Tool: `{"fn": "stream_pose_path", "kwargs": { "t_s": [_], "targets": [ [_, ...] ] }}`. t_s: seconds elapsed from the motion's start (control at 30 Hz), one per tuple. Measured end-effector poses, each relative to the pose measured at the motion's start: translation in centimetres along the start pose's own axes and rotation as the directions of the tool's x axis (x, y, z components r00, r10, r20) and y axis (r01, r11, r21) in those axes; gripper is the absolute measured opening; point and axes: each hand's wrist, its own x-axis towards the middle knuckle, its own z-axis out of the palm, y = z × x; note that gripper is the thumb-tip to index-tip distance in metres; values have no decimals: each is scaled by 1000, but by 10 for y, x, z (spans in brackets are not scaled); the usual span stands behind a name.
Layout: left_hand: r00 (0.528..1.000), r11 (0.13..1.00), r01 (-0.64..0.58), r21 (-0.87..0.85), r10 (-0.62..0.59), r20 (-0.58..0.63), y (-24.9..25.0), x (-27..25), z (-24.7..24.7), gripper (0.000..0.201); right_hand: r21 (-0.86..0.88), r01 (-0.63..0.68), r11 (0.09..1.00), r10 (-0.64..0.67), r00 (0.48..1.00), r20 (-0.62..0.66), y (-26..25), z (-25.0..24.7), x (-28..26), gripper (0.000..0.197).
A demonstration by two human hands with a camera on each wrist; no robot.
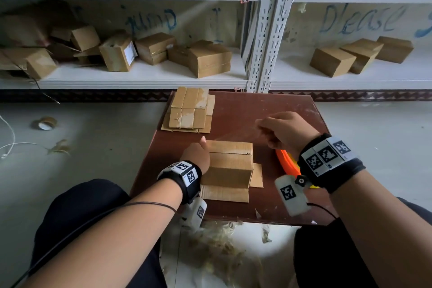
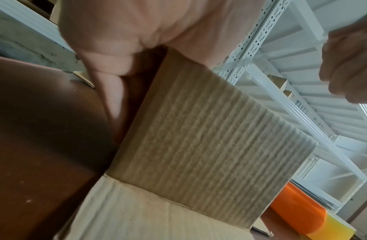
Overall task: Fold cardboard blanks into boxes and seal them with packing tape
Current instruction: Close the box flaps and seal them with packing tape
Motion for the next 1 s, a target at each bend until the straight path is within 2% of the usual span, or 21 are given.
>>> {"fn": "stream_pose_path", "kwargs": {
  "t_s": [0.13, 0.43, 0.6, 0.83, 1.0],
  "targets": [
    [1000, 1000, 4, -7, -4, 8, -4, 3, 1, 74, -303, 47, 952, -65, 997, -50, 16, -15, 3, 32],
    [995, 993, 73, -97, -67, 69, -4, 8, 4, 82, -393, -31, 919, -21, 992, -128, 39, -18, 3, 37],
    [993, 986, 93, -142, -81, 91, -3, 7, 2, 82, -324, -11, 946, -42, 987, -157, 44, -19, 3, 39],
    [994, 991, 99, -88, -94, 54, -3, 6, 3, 81, -227, -147, 963, 111, 980, -163, 63, -15, 8, 36],
    [993, 993, 100, -67, -96, 63, -3, 5, 3, 80, -159, -265, 951, 238, 956, -173, 81, -6, 14, 36]
  ]
}}
